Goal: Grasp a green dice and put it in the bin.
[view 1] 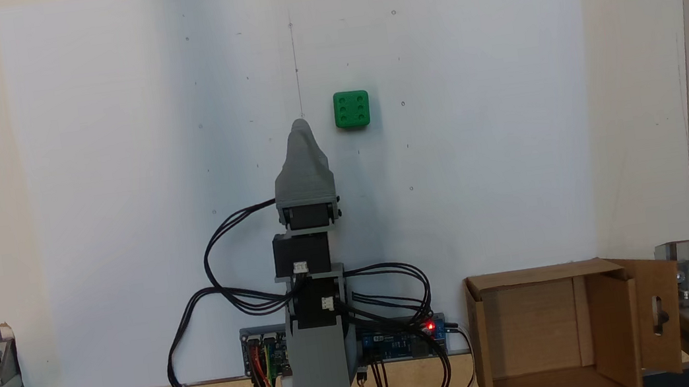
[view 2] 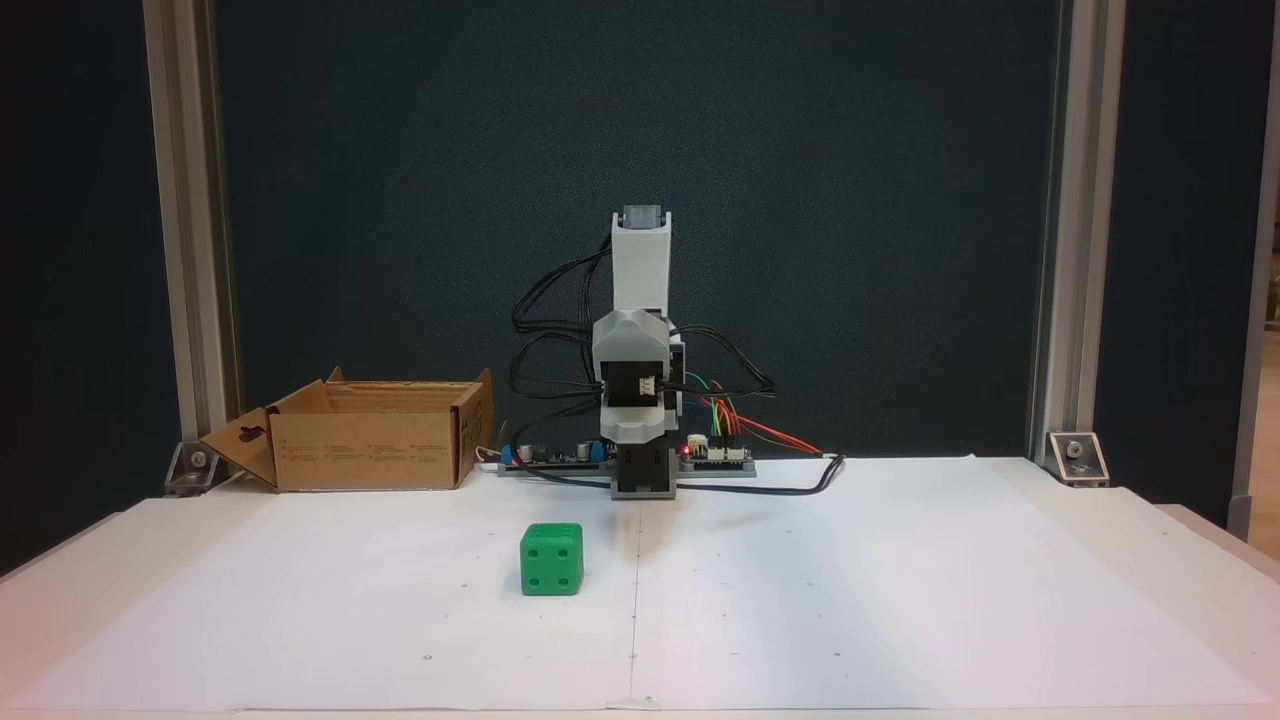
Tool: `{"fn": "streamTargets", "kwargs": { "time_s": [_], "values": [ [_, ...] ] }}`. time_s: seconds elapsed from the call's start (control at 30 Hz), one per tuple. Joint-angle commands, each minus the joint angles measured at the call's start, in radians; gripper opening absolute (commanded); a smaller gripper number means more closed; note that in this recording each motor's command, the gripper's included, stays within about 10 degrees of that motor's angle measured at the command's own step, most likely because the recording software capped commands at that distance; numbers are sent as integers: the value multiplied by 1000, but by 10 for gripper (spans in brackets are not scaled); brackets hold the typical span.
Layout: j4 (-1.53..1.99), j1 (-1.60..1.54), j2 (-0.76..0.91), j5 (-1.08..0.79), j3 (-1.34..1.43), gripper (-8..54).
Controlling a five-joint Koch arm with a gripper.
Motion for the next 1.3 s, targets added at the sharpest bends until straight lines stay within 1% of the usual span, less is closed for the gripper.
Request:
{"fn": "streamTargets", "kwargs": {
  "time_s": [0.0,0.23,0.43,0.53,0.77,0.97,1.1,1.27],
  "values": [
    [2,0,110,-40,40,432],
    [183,-15,110,-38,-44,432],
    [469,-9,110,-29,-190,433],
    [600,-11,112,9,-235,434],
    [736,12,110,15,-319,435],
    [940,54,107,15,-437,436],
    [954,67,104,15,-448,433],
    [1258,97,104,17,-603,433]
  ]
}}
